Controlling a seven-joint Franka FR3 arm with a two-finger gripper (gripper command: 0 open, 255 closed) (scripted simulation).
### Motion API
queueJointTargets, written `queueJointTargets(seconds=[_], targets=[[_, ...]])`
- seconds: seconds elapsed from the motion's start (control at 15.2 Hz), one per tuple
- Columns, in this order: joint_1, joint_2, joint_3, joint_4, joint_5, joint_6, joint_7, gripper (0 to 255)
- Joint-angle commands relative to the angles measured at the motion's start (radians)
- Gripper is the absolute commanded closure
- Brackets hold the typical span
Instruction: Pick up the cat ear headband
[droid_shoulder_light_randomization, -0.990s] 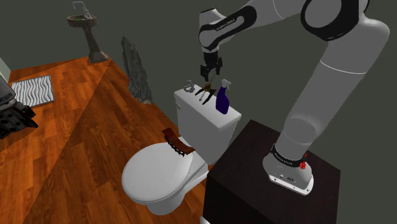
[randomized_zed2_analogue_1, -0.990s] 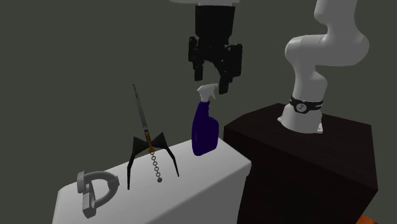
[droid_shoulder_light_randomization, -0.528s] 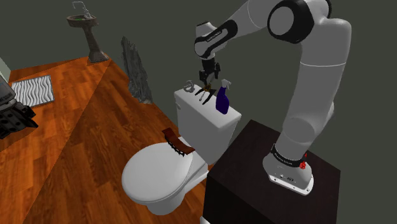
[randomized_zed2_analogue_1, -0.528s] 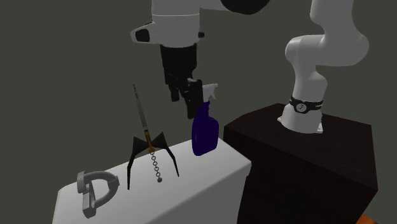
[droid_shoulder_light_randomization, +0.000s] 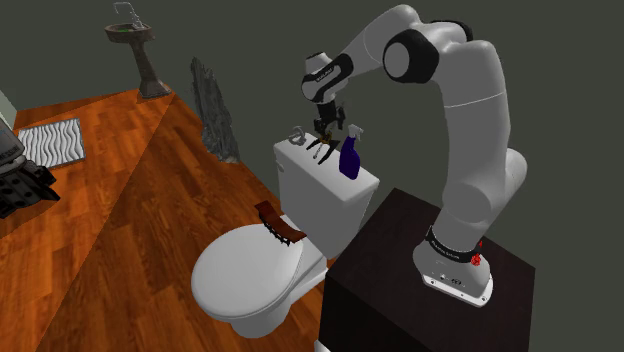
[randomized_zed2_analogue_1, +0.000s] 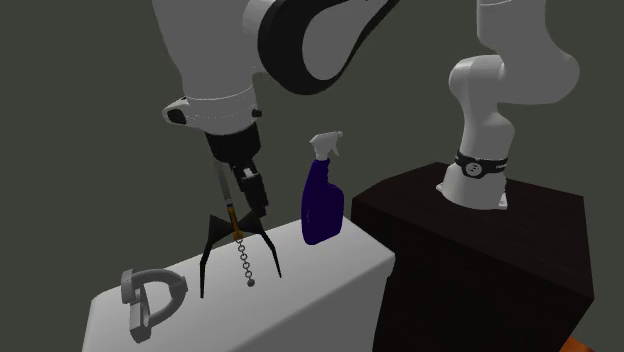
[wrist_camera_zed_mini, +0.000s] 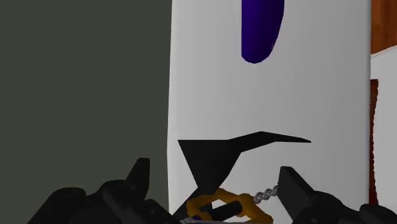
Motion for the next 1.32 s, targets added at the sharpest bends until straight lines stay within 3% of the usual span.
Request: queueJointTargets(seconds=[0.0, 0.59, 0.66, 1.25], targets=[[-0.011, 0.066, -0.005, 0.065, 0.003, -0.01, 0.001, 0], [-0.015, 0.125, -0.002, 0.054, 0.004, 0.059, 0.013, 0], [-0.015, 0.125, -0.002, 0.054, 0.004, 0.061, 0.013, 255], [-0.015, 0.125, -0.002, 0.054, 0.004, 0.059, 0.013, 255]])
